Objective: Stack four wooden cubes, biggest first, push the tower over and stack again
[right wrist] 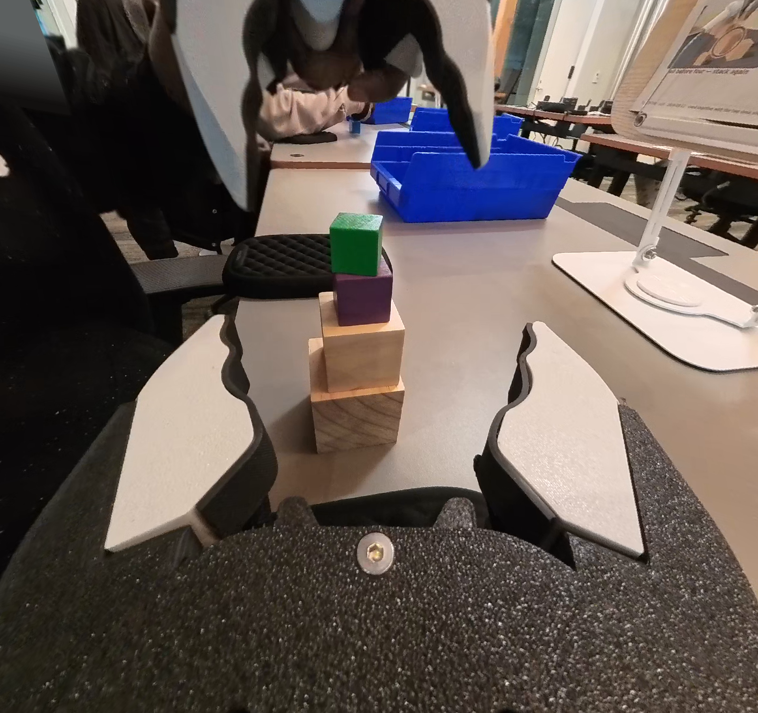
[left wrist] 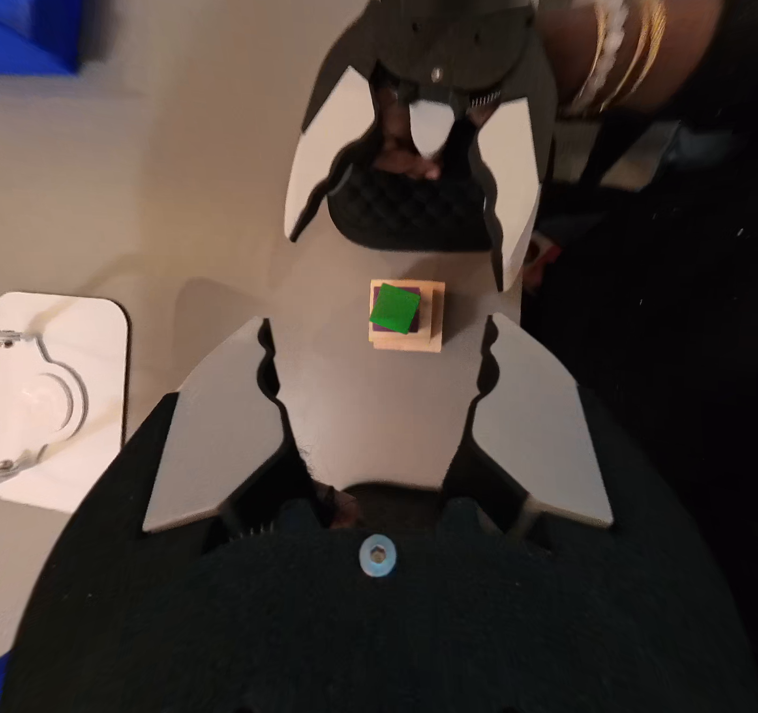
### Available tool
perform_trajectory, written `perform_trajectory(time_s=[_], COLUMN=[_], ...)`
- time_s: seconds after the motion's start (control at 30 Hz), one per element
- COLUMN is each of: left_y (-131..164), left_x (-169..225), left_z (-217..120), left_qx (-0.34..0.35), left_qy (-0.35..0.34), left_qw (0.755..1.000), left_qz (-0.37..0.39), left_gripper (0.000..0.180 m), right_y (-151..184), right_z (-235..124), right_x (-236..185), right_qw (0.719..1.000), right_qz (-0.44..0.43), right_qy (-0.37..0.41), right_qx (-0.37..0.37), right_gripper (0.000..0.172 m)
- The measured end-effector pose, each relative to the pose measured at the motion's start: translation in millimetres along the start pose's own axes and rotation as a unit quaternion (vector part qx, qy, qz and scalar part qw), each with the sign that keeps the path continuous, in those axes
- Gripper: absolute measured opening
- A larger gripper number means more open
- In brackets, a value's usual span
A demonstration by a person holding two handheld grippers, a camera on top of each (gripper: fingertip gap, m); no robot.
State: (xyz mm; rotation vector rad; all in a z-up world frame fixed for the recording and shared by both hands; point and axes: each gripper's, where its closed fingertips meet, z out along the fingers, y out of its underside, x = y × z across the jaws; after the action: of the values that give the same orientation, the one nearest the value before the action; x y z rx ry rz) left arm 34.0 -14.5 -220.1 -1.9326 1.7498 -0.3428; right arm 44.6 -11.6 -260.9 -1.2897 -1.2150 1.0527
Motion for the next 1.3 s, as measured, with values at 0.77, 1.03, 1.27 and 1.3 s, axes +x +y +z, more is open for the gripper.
perform_trajectory(time_s=[0.77,1.03,1.27,1.3], left_y=[101,112,113,113], left_x=[-15,-18,-15,-15], left_z=[-46,-60,-59,-57], left_qx=[0.439,0.485,0.492,0.489], left_qy=[-0.230,-0.253,-0.248,-0.249], left_qw=[0.861,0.830,0.828,0.830], left_qz=[-0.109,-0.110,-0.103,-0.101], left_gripper=[0.144,0.139,0.136,0.136], right_y=[2,1,1,1], right_z=[1,1,0,0], right_x=[1,2,2,2], right_qw=[1.000,1.000,1.000,1.000], right_qz=[-0.007,-0.003,-0.005,-0.004], right_qy=[0.008,0.009,0.011,0.011], right_qx=[-0.007,-0.005,-0.003,-0.004], right_gripper=[0.125,0.125,0.124,0.124])
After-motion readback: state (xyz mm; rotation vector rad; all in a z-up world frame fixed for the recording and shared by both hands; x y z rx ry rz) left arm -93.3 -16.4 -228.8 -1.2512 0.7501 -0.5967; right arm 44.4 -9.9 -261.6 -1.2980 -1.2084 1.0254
